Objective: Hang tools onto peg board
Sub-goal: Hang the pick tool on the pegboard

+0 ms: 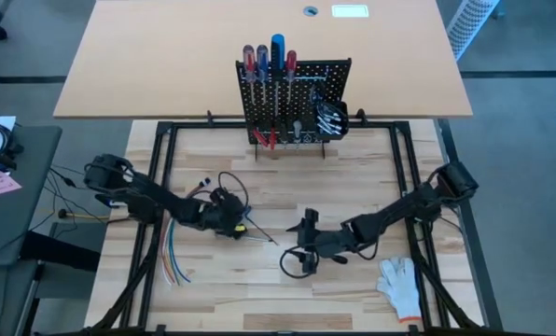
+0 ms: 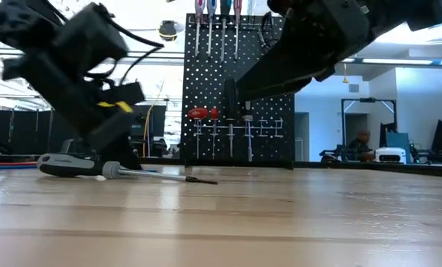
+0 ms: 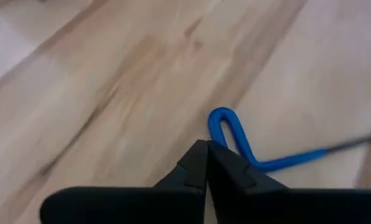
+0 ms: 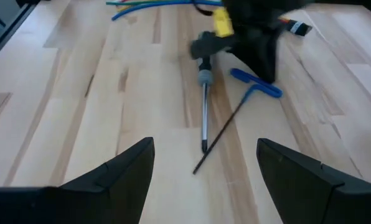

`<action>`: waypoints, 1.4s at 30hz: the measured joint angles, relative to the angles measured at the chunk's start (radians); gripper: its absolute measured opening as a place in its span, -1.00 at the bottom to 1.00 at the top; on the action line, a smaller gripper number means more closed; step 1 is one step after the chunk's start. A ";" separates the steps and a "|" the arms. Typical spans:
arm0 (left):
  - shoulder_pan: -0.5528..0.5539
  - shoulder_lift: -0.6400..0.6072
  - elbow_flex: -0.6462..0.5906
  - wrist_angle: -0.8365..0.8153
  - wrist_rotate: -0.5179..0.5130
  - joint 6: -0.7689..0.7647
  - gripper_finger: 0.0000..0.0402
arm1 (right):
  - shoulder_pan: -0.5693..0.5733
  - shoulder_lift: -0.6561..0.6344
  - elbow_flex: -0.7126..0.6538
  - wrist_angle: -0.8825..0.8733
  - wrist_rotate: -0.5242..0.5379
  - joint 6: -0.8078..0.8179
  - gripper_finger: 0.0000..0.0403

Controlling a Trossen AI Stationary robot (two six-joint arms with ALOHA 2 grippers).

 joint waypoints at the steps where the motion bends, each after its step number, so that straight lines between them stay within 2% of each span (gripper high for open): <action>1: 0.019 0.018 0.001 0.036 0.005 0.020 -0.98 | 0.004 0.000 0.000 -0.005 0.001 0.000 0.44; 6: 0.105 0.047 -0.001 0.195 0.072 0.153 -0.97 | 0.015 0.000 0.000 -0.026 0.003 0.000 0.44; 11: 0.166 0.050 0.020 0.298 0.076 0.314 -0.99 | 0.018 -0.055 0.000 -0.141 0.052 0.019 0.44; 16: 0.147 -0.057 0.061 0.165 0.064 0.373 -1.00 | 0.064 -0.134 -0.033 -0.237 0.197 0.043 0.44; 19: 0.107 -0.158 0.061 0.066 0.051 0.369 -1.00 | 0.100 -0.169 -0.076 -0.244 0.220 0.070 0.44; 26: 0.024 -0.308 -0.076 0.103 0.089 0.273 -1.00 | 0.154 -0.226 -0.170 -0.247 0.261 0.142 0.44; 33: 0.034 -0.208 -0.177 0.344 0.150 0.243 -1.00 | 0.127 -0.240 -0.183 -0.185 0.273 0.134 0.44; 42: 0.093 -0.054 -0.177 0.415 0.216 0.201 -1.00 | 0.119 -0.240 -0.183 -0.162 0.262 0.132 0.44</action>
